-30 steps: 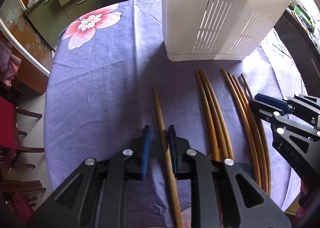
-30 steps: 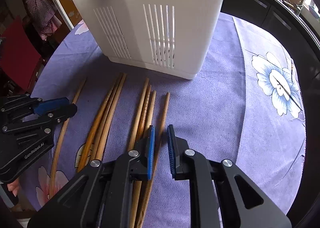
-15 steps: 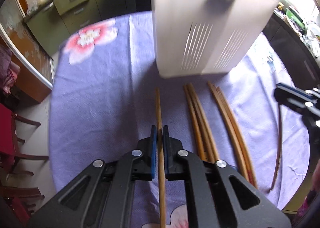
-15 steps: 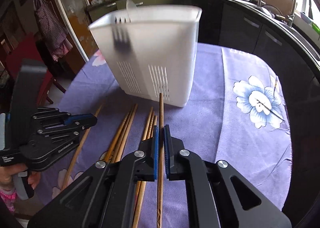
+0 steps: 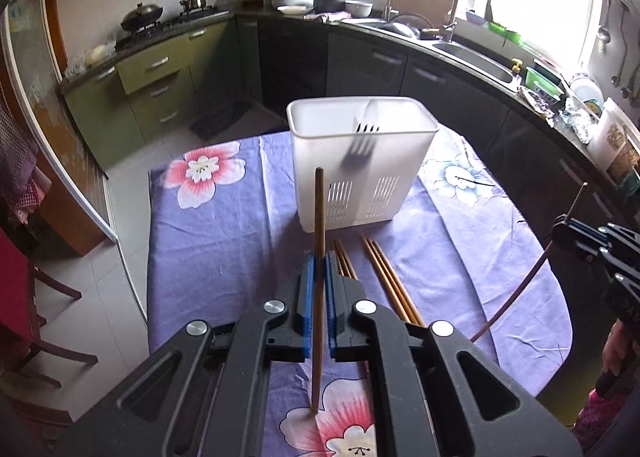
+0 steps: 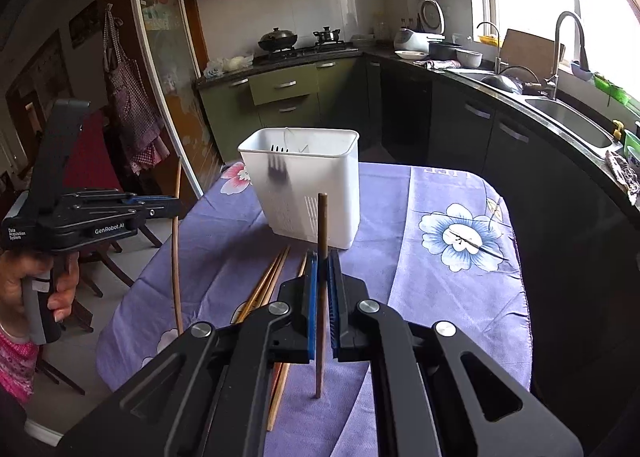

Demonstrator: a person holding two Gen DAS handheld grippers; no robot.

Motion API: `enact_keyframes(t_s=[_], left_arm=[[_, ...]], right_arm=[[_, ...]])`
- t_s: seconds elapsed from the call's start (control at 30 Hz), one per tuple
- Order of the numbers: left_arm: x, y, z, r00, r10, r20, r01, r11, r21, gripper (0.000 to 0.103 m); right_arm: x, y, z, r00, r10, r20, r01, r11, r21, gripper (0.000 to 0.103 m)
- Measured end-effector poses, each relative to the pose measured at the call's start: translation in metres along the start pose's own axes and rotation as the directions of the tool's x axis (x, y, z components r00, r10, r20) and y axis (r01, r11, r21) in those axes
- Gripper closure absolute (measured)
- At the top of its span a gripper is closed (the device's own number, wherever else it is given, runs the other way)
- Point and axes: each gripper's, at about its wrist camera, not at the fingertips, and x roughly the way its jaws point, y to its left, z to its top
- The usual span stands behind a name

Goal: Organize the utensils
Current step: 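Raise both chopsticks upright and release them into the white holder with both grippers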

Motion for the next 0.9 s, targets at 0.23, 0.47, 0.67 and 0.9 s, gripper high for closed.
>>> enact_keyframes(t_s=[0.23, 0.47, 0.67, 0.9], left_arm=[[-0.023, -0.002, 0.0, 1.0, -0.013, 0.025, 0.013, 1.0, 0.009, 0.098], [-0.036, -0.003, 0.014, 0.999, -0.027, 0.039, 0.027, 1.0, 0.011, 0.098], [-0.054, -0.006, 0.054, 0.997, -0.047, 0.063, 0.046, 0.999, 0.008, 0.098], [-0.093, -0.013, 0.125, 0.983, -0.023, 0.183, 0.021, 1.0, 0.013, 0.098]], right_arm=[[-0.01, 0.006, -0.01, 1.0, -0.002, 0.009, 0.002, 1.0, -0.015, 0.097], [-0.007, 0.003, -0.01, 1.0, -0.003, 0.015, 0.003, 1.0, -0.007, 0.097], [-0.005, 0.001, -0.009, 1.0, -0.002, 0.017, 0.002, 1.0, -0.006, 0.097], [-0.002, -0.006, -0.008, 1.0, -0.003, 0.019, 0.003, 1.0, -0.001, 0.097]])
